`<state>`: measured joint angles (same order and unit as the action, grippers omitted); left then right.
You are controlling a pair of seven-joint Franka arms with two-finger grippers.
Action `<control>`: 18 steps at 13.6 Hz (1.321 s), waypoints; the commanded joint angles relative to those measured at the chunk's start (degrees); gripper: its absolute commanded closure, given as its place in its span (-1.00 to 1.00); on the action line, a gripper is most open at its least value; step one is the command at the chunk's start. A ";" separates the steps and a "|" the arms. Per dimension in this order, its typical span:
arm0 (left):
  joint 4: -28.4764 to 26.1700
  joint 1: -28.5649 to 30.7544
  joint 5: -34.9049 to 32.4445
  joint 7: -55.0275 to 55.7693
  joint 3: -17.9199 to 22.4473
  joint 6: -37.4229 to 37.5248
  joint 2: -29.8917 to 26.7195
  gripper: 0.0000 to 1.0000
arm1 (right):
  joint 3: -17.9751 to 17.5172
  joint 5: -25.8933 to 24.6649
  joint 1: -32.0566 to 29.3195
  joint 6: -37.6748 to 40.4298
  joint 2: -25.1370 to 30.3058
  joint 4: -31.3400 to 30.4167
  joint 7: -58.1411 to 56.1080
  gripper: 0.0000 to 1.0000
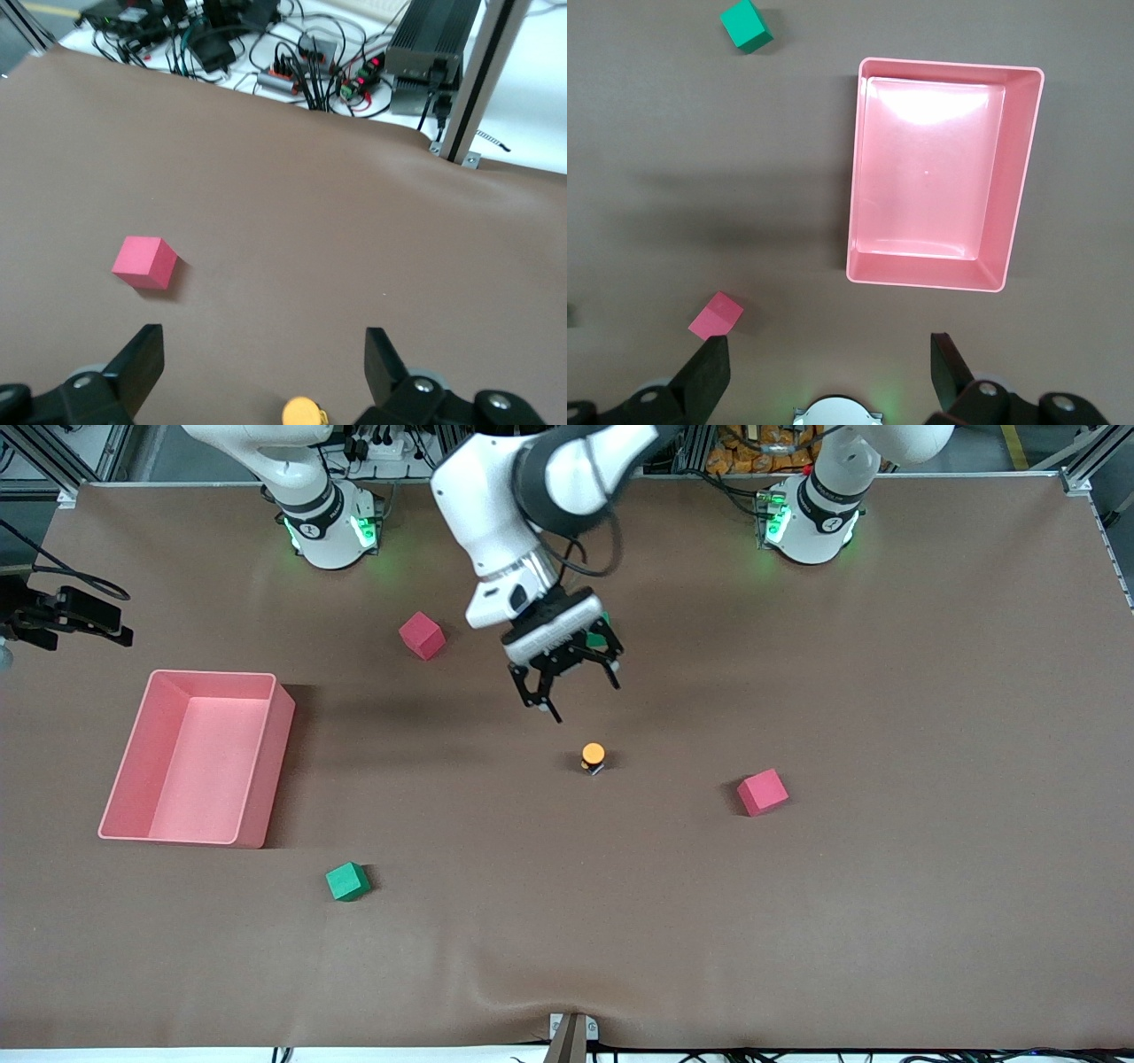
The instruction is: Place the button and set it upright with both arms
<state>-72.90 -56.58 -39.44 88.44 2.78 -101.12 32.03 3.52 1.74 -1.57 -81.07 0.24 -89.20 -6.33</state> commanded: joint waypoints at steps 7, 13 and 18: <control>-1.81 34.53 12.72 -24.44 -23.09 -2.33 -12.24 -1.00 | 0.08 -0.95 -0.45 0.38 0.29 0.08 -0.70 -1.00; -2.08 56.49 23.95 -36.03 -37.85 2.93 -17.61 -1.00 | 0.25 -0.95 -0.81 0.47 0.29 0.08 -0.70 -1.00; -2.16 56.94 37.47 -46.05 -26.54 12.41 -25.16 -1.00 | 0.25 -0.95 -0.72 0.38 0.20 0.08 -0.70 -1.00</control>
<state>-73.18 0.29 -7.25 46.79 -28.64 -92.02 11.82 4.02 1.39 -1.93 -80.97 0.21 -89.21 -6.33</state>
